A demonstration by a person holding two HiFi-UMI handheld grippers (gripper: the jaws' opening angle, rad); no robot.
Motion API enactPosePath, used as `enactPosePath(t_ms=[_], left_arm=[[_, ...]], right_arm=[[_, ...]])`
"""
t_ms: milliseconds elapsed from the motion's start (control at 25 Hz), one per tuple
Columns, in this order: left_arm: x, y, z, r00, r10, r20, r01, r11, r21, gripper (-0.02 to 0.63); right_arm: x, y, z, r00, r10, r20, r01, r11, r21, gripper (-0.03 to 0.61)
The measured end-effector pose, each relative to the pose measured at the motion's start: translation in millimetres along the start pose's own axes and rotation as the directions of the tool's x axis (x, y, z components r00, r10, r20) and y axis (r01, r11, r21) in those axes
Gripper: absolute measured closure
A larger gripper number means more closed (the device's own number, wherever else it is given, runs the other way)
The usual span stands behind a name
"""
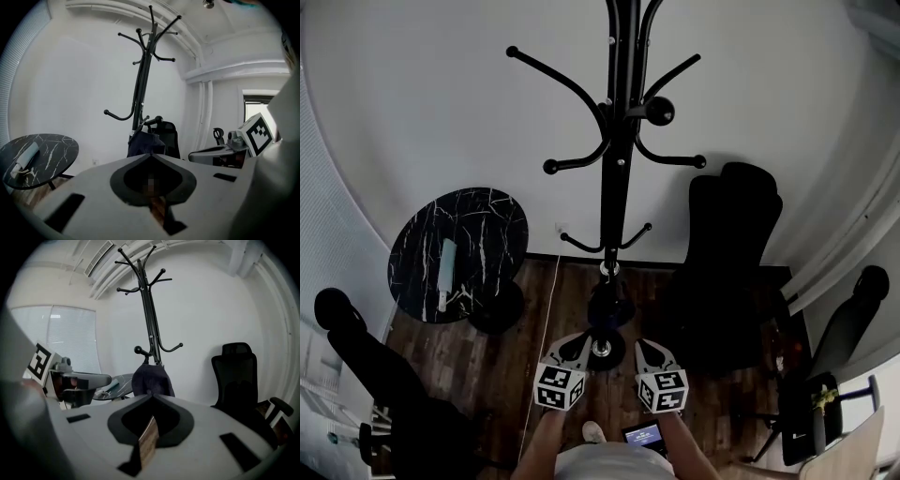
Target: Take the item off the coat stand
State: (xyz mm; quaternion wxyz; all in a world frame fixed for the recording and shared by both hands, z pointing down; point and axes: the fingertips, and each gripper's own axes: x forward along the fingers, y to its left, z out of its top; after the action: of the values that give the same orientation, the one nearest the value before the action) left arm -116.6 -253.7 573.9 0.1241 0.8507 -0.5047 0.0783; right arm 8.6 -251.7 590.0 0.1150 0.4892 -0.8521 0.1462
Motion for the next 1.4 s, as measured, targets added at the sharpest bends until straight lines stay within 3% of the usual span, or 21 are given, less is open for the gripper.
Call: enactPosePath(t_ms=[160,480,1400], left_arm=[[11.3,10.8,2.7,1.000,-0.024,0.006,0.024,1.000,0.008,0.592],[15.5,15.2,7.0,0.999,0.008,0.046,-0.008,1.000,0.001,0.592],[38.3,33.3,-12.7,0.999,0.035,-0.009,-0.035,0.998,-0.049,0.592]], right_arm=[[8.6,3.6,6.5,0.999,-0.002,0.036,0.002,1.000,-0.004,0.566],[-1.5,-8.3,8.6,0.998,-0.049,0.040,0.049,0.999,-0.004,0.566],[37.1,-24.7,-1.7,1.000,-0.021,0.001,0.021,1.000,0.006,0.560]])
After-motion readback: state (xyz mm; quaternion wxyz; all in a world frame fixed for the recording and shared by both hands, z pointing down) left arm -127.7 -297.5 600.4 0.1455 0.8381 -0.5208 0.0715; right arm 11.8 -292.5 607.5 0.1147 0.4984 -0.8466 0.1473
